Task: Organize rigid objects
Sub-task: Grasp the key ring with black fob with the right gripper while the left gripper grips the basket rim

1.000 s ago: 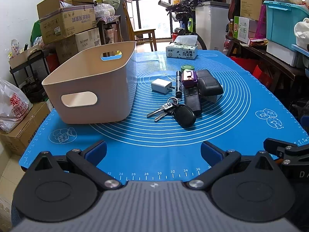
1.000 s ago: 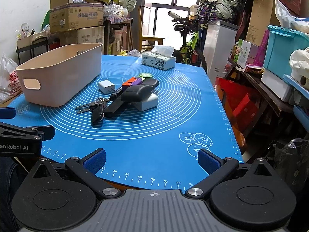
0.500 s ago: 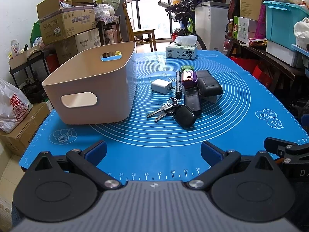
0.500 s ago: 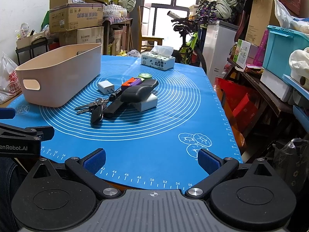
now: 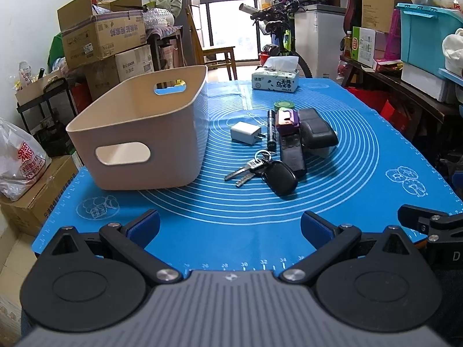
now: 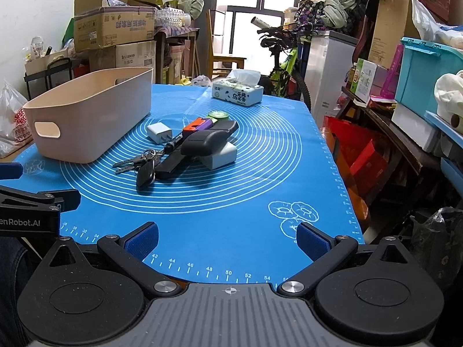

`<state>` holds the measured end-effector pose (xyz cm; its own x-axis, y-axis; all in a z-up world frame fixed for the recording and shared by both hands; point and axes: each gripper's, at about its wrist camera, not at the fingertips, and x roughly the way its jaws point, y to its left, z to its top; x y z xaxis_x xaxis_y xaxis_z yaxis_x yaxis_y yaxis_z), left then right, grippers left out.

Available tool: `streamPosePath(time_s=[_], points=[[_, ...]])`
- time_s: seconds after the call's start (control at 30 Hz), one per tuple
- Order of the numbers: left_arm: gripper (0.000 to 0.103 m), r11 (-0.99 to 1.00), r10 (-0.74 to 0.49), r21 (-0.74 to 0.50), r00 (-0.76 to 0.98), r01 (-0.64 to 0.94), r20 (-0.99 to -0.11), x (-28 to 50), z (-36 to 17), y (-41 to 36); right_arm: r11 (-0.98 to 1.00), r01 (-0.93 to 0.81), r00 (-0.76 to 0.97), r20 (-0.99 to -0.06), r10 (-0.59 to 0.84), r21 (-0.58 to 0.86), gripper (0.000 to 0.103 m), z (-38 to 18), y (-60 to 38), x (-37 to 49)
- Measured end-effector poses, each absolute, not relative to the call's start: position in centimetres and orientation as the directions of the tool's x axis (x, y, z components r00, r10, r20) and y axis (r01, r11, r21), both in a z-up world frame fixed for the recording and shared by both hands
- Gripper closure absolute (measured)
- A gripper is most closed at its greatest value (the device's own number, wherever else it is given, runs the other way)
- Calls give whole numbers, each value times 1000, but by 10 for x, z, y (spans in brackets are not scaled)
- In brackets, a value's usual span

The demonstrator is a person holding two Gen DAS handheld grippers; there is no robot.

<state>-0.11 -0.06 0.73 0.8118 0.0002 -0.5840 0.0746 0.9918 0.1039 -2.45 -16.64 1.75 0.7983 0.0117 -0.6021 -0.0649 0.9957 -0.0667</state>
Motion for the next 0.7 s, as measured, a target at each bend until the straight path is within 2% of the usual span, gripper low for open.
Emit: streamPosePath(time_s=[0.33, 0.7], points=[[1, 988, 69, 153, 835, 18, -546, 21, 23, 32, 992, -107, 816, -576, 47, -71, 3, 33, -151, -1], [1, 991, 106, 120, 865, -53, -490, 86, 59, 107, 983, -174, 810, -576, 106, -64, 3, 42, -112, 65]])
